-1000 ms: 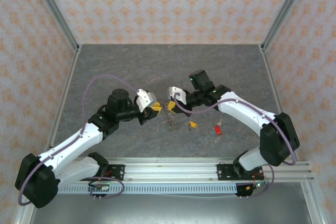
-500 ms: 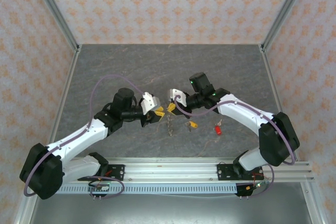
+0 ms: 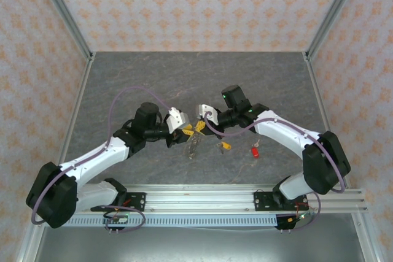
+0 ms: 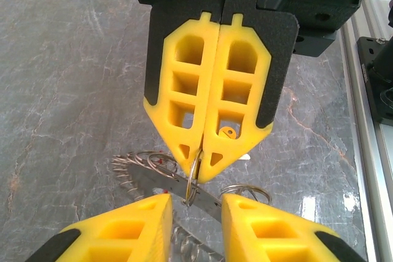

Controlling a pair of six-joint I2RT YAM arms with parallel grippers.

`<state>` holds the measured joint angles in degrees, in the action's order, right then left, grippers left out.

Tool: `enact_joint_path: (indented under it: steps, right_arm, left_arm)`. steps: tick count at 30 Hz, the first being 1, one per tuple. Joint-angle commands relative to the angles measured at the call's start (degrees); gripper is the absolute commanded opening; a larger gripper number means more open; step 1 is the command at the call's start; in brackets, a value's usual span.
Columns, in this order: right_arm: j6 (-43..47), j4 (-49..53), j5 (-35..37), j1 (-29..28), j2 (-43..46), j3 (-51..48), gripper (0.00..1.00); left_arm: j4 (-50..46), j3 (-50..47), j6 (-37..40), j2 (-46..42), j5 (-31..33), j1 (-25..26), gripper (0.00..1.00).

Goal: Put the keys on the keyring

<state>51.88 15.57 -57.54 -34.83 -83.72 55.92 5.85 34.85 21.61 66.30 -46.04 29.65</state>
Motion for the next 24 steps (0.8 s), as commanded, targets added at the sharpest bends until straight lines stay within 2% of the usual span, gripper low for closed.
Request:
enact_joint_path:
  steps: [1,13,24]
  right_arm:
    - [0.3,-1.0,-3.3,0.0,1.9,0.3,0.0]
    - [0.4,-0.7,-4.1,-0.1,1.9,0.5,0.0]
    - [-0.1,-1.3,-4.8,-0.1,2.4,0.6,0.0]
  left_arm:
    - [2.8,1.7,1.7,0.6,0.2,0.3,0.26]
    - [0.5,3.6,3.2,2.3,-1.5,0.4,0.2]
    - [-7.4,6.8,8.2,5.8,-1.2,1.3,0.19]
